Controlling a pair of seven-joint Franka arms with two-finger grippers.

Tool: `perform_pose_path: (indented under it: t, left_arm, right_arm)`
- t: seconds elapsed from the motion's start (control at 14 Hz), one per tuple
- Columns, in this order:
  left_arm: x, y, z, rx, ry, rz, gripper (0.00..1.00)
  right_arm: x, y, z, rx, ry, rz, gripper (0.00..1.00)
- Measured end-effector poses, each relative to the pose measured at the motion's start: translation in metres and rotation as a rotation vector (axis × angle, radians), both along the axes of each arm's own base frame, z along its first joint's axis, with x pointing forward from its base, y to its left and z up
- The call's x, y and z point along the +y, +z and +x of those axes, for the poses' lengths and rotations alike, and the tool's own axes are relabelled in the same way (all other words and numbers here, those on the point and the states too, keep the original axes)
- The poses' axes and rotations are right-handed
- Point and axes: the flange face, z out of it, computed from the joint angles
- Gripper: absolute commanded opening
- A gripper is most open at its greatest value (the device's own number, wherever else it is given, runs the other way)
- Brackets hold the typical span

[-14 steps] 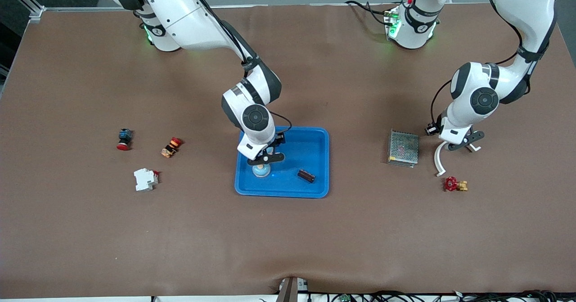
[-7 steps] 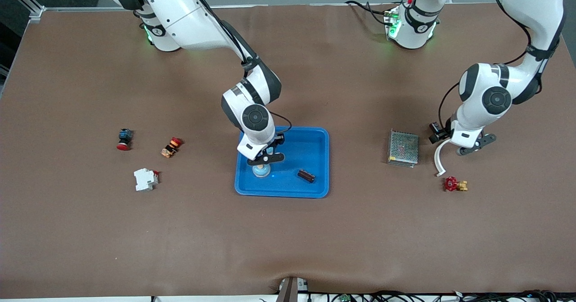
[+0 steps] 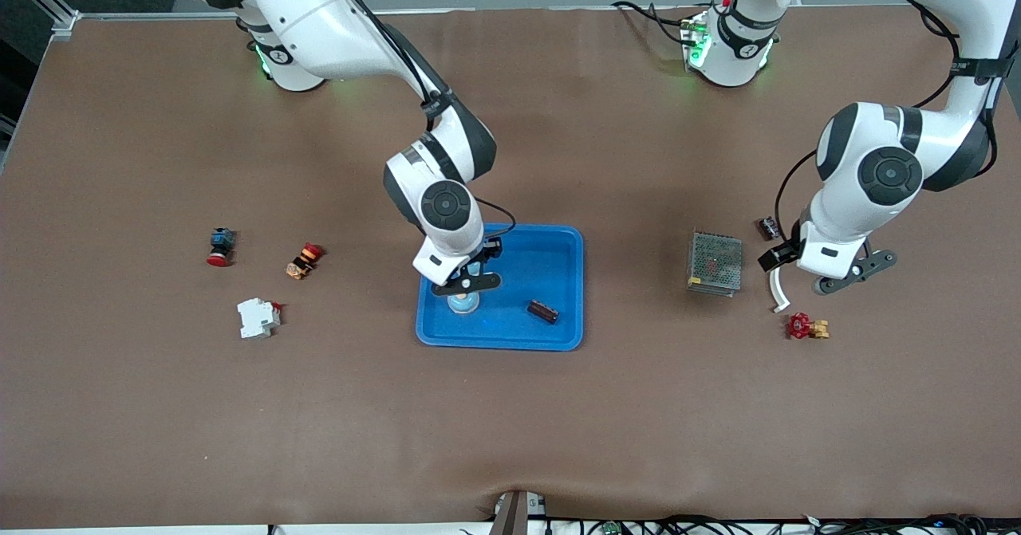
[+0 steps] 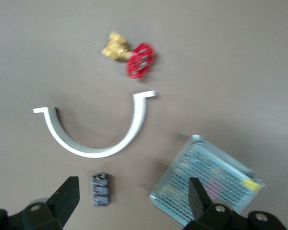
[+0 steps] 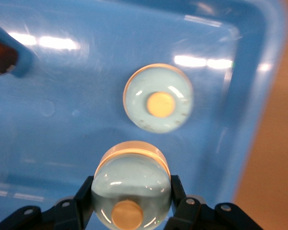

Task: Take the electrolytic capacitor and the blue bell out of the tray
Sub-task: 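Lower the capacitor and open the left gripper while the right gripper lifts the bell, then carry the bell toward the white block while the left gripper reaches the capacitor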

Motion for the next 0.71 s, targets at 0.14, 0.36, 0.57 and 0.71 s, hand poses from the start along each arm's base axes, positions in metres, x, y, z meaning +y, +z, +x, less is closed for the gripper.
perform_pose_path:
  t: [0.14,0.36,0.57,0.71]
  left_arm:
    - [-0.037,0.023,0.008,-0.022,-0.002,-0.013,1.0]
    - [-0.087,0.031,0.014,-0.047,0.018,-0.052,1.0]
    - [-0.141,0.017,0.014,-0.037,0.054,-0.092,0.92]
    - [-0.187,0.008,0.015,-0.032,0.12,-0.131,0.88]
  right_arm:
    - [-0.028,0.054,0.014,0.025,0.039,-0.001,0.44]
    - [-0.095,0.121,0.037,0.083,0.124,0.003,0.44]
    - [-0.17,0.158,0.062,0.119,0.226,0.032,0.44]
    - [-0.232,0.17,0.079,0.145,0.302,0.06,0.44]
